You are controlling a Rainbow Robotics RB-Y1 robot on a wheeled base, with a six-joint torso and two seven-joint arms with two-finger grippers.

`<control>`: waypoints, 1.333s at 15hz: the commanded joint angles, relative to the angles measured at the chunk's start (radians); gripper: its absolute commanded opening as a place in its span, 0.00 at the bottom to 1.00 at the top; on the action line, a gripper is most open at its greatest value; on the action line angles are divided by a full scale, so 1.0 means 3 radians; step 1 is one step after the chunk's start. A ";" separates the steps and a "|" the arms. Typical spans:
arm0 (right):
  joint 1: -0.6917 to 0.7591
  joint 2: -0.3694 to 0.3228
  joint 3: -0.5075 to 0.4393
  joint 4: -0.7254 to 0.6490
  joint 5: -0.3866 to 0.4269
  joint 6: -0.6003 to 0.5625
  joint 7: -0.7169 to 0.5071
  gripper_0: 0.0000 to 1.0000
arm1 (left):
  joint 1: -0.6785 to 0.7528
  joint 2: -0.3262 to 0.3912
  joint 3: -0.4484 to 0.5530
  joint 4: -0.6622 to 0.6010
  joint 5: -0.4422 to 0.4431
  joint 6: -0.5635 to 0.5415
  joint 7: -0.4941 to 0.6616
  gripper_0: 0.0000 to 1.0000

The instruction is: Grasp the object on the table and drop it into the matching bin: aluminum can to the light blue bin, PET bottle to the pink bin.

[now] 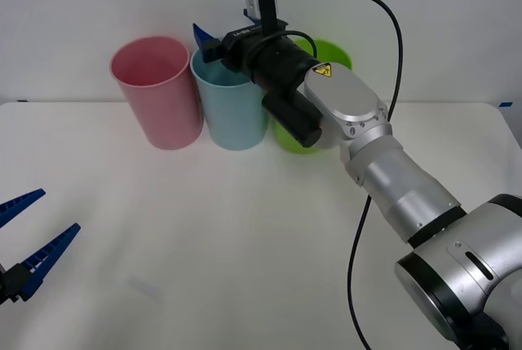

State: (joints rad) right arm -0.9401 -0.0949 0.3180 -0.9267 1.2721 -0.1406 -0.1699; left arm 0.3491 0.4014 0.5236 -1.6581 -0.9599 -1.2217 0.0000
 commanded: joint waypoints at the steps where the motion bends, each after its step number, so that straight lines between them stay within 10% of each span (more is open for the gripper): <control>1: 0.0127 -0.0077 0.0009 -0.0148 -0.0012 -0.0094 0.0004 1.00 | 0.0000 0.0000 0.0000 0.0000 0.0000 0.0000 0.0000 1.00; 14: 0.2019 -0.1223 0.0341 -0.2750 -0.0053 -0.0268 -0.0022 1.00 | 0.0000 0.0000 0.0000 0.0000 0.0000 0.0000 0.0000 1.00; 20: 0.3113 -0.1550 -0.0196 -0.3558 -0.0058 -0.0902 0.0106 1.00 | 0.0000 0.0000 0.0000 0.0000 0.0000 0.0000 0.0000 1.00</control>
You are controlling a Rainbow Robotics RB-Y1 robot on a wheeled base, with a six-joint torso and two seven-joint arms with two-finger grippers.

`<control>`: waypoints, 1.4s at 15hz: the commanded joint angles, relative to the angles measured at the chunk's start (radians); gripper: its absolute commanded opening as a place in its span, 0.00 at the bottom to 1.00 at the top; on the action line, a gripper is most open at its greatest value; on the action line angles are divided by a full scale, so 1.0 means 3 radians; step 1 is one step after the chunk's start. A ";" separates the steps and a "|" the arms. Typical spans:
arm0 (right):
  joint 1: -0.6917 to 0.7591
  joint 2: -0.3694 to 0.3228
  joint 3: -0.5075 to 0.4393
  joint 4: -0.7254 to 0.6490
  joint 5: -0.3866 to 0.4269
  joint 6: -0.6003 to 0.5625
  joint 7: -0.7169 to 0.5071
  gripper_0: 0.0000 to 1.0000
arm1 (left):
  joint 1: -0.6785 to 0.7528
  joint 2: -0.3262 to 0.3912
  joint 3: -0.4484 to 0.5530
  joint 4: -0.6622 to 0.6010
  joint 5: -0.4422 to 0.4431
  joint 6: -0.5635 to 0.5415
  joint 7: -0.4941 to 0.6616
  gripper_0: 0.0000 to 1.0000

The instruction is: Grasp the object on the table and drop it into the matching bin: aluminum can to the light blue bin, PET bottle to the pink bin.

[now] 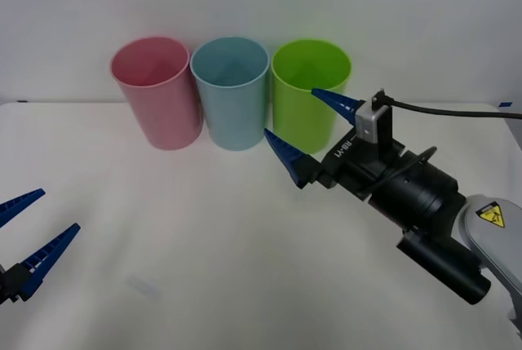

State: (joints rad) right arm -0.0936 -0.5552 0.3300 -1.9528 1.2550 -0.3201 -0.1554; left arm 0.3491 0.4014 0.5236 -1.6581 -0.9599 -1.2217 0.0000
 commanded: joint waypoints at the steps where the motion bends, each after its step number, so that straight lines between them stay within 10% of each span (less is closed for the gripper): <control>1: 0.0445 -0.0016 -0.0364 -0.0189 -0.0001 -0.0467 0.0088 1.00 | 0.0000 0.0000 0.0000 0.0000 0.0000 0.0000 0.0000 1.00; 12: 0.1749 0.0337 -0.1596 -0.0199 -0.0062 -0.1653 0.0712 1.00 | 0.0000 0.0000 0.0000 0.0000 0.0000 0.0000 0.0000 1.00; 21: 0.1667 0.0516 -0.2383 0.0691 -0.0323 -0.2942 0.0983 1.00 | 0.0000 0.0000 0.0000 0.0000 0.0000 0.0000 0.0000 1.00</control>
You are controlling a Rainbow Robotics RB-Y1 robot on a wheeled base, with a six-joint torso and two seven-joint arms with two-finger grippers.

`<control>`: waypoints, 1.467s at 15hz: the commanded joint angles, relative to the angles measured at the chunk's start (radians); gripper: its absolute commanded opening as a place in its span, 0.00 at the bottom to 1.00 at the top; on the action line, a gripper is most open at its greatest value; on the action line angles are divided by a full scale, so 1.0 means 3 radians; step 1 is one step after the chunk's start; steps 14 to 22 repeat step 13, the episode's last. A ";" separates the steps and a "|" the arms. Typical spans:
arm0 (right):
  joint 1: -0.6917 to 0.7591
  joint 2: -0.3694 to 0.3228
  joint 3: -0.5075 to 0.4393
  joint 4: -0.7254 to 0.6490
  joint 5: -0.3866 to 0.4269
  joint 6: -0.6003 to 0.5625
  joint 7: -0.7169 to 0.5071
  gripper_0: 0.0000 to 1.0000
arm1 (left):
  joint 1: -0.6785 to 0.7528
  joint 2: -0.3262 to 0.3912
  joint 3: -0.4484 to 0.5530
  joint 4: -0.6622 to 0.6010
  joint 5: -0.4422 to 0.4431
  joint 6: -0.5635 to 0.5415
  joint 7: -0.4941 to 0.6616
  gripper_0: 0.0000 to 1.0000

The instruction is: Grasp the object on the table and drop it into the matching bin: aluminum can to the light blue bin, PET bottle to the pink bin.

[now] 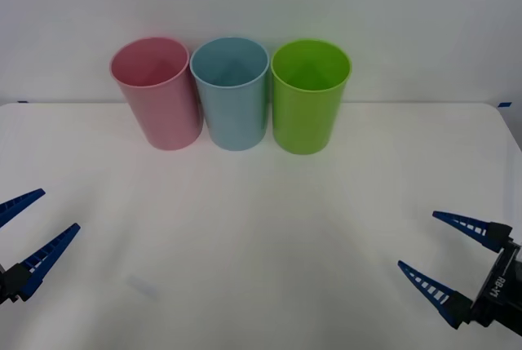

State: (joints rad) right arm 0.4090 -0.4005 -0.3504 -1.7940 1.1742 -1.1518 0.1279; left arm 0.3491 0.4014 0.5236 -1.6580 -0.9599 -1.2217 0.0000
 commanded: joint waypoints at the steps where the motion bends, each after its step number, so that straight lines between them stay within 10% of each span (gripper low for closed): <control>1: -0.0008 0.0000 -0.0182 0.0258 -0.0084 -0.0267 0.0054 1.00 | 0.0000 0.0000 0.0000 0.0000 0.0000 0.0000 0.0000 1.00; 22: 0.0027 0.0000 -0.0218 0.0371 -0.0120 -0.0364 0.0070 1.00 | 0.0000 0.0000 0.0000 0.0000 0.0000 0.0000 0.0000 1.00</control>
